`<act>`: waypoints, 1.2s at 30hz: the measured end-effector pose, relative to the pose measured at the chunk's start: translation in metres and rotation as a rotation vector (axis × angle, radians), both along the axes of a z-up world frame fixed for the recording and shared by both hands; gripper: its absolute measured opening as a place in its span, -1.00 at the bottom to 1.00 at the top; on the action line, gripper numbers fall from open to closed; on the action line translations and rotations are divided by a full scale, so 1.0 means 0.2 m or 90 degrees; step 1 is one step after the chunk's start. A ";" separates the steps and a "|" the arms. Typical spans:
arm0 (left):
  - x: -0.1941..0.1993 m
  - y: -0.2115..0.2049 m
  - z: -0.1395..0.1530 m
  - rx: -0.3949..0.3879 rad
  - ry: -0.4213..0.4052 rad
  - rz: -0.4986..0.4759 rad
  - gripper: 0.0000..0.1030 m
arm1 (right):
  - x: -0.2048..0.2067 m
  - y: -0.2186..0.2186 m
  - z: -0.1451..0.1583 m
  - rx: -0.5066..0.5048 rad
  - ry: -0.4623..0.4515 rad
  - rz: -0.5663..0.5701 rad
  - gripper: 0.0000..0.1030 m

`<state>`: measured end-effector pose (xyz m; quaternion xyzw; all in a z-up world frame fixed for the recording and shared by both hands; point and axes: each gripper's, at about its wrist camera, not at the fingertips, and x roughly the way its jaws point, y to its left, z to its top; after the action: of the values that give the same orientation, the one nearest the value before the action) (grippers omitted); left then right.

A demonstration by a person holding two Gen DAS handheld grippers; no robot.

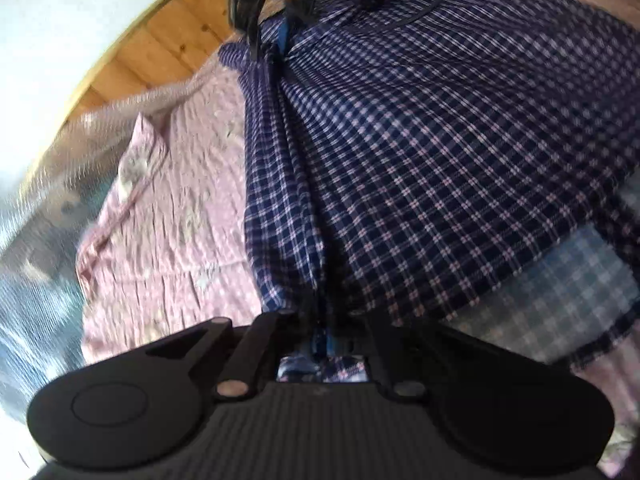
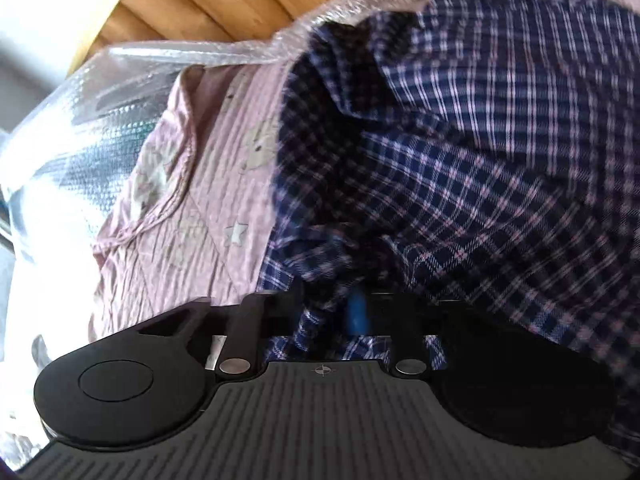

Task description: Fold clothes

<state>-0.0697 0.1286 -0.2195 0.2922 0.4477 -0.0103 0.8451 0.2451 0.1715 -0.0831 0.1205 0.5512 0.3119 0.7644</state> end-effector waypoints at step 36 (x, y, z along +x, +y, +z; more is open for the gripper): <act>0.35 0.35 0.12 -0.306 0.047 0.136 -0.52 | 0.42 -0.15 0.22 -0.005 -0.240 0.045 -0.40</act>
<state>0.0006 0.1989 -0.1953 0.0339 0.4913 -0.0379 0.8695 0.3282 0.1419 -0.0391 0.0375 0.4032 0.3537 0.8432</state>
